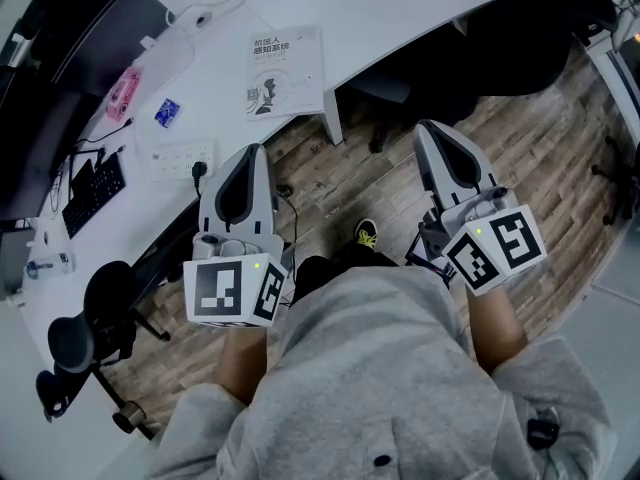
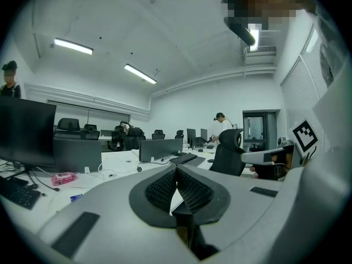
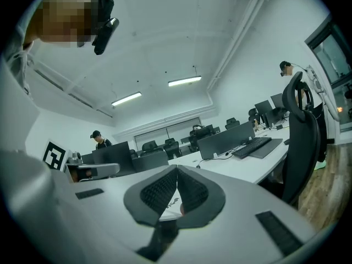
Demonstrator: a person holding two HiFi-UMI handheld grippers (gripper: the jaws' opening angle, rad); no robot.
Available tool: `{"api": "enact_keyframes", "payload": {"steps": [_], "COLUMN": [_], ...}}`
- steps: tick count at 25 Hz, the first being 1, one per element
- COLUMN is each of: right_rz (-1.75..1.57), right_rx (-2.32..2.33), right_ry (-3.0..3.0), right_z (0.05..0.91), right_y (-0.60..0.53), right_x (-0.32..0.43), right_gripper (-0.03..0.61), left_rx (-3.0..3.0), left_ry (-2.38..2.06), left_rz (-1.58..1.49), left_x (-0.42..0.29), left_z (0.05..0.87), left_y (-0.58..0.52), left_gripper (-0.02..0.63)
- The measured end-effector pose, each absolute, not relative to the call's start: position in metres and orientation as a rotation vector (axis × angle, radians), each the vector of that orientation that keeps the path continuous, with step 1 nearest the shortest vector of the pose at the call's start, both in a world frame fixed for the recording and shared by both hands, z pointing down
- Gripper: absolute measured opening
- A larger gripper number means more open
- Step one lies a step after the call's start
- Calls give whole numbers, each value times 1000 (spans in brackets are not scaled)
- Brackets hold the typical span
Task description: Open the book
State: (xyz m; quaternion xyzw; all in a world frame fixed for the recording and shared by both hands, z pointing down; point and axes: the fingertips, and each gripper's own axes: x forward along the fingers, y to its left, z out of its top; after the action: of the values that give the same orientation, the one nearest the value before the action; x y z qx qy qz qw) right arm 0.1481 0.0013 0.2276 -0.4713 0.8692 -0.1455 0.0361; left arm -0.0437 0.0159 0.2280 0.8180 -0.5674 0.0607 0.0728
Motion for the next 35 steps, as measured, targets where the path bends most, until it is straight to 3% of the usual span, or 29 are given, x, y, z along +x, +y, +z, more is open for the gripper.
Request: {"api": "enact_keyframes", "payload": {"steps": [35], "right_rz": [-458], "right_rx": [-1413], "right_ry": [2677], "right_z": [230], "right_y": [-19], "right_x": [149], "right_gripper": [26], "left_rx": [2470], "left_ry": [-1714], "left_rz": [156], "left_x": [-33], "left_z": [221], "left_y": [-4], "left_gripper": [9]}}
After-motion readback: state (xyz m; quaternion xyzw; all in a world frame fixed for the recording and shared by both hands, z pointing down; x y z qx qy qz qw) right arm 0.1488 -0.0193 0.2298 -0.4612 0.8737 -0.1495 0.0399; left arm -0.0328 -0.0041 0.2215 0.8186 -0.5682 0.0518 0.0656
